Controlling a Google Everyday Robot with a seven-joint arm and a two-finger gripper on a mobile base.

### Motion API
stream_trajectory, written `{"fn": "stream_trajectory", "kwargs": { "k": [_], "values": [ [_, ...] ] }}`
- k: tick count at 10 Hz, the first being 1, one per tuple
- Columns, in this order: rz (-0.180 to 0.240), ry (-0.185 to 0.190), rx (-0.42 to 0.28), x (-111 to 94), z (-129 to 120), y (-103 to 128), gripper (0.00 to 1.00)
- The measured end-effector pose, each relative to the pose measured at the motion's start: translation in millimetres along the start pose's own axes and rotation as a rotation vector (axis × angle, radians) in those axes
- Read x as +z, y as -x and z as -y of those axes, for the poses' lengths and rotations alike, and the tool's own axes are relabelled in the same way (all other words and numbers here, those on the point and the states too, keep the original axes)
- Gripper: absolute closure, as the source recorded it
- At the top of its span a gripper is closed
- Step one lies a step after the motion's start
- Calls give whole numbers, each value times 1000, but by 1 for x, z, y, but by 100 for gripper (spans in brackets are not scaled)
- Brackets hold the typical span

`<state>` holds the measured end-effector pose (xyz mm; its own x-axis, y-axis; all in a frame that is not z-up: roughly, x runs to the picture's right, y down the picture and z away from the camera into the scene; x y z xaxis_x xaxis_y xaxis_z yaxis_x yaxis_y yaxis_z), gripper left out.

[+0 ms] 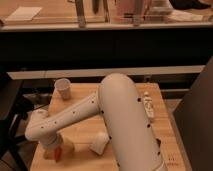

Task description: Place the pepper in the ceramic bowl

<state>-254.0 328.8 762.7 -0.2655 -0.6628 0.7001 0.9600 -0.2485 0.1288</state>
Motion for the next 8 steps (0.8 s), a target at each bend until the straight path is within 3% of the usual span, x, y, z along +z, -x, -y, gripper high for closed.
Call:
{"fn": "stream_trajectory", "kwargs": {
  "k": [2,5,7,8],
  "values": [
    [-27,1,10,-13,-4,-7,56],
    [-13,-3,30,-17,-14,-5,87],
    [-27,1,43,-29,-20,-15,99],
    [-32,2,51,-37,-27,-23,99]
  ]
}}
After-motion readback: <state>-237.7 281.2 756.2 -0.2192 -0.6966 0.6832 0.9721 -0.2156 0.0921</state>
